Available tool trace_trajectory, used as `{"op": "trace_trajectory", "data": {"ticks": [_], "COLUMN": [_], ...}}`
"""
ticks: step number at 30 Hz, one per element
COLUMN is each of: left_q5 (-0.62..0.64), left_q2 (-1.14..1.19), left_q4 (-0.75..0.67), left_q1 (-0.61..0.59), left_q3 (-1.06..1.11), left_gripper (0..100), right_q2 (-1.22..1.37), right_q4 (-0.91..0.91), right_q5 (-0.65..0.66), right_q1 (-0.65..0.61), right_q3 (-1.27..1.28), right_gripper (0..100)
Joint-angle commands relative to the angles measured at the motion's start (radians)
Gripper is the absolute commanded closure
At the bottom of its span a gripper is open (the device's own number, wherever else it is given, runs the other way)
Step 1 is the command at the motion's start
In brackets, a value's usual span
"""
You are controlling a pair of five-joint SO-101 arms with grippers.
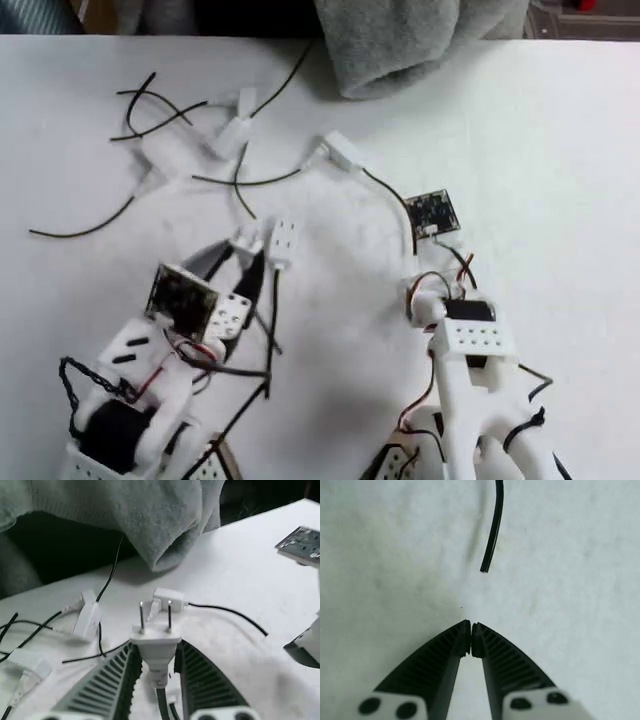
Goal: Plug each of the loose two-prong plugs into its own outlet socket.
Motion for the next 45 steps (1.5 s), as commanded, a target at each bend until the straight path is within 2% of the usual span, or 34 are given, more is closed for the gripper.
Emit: {"op": "trace_trajectory", "data": {"ticks": [1, 5, 13, 22, 26, 31, 45], "left_q5": [0.006, 0.005, 0.011, 0.011, 0.011, 0.011, 0.006], "left_q2": [-0.033, -0.028, -0.028, -0.028, -0.028, -0.028, -0.028], "left_q4": [-0.106, -0.118, -0.12, -0.12, -0.12, -0.12, -0.117], "left_q1": [0.09, 0.176, 0.199, 0.199, 0.199, 0.196, 0.194], "left_q3": [0.011, 0.014, 0.015, 0.015, 0.014, 0.014, 0.011], "left_gripper": [98, 98, 98, 98, 98, 98, 98], "right_q2": [-0.071, -0.186, -0.381, -0.547, -0.562, -0.539, -0.329], "right_q4": [0.025, 0.16, 0.326, 0.447, 0.447, 0.289, 0.008], "right_q5": [0.011, 0.063, 0.069, 0.069, 0.071, 0.175, 0.196], "right_q1": [-0.031, -0.102, -0.318, -0.736, -0.855, -0.866, -0.576], "right_q3": [-0.149, -0.362, -0.695, -0.735, -0.709, -0.555, -0.434], "right_gripper": [97.9, 97.9, 97.9, 97.9, 97.9, 97.9, 97.9]}}
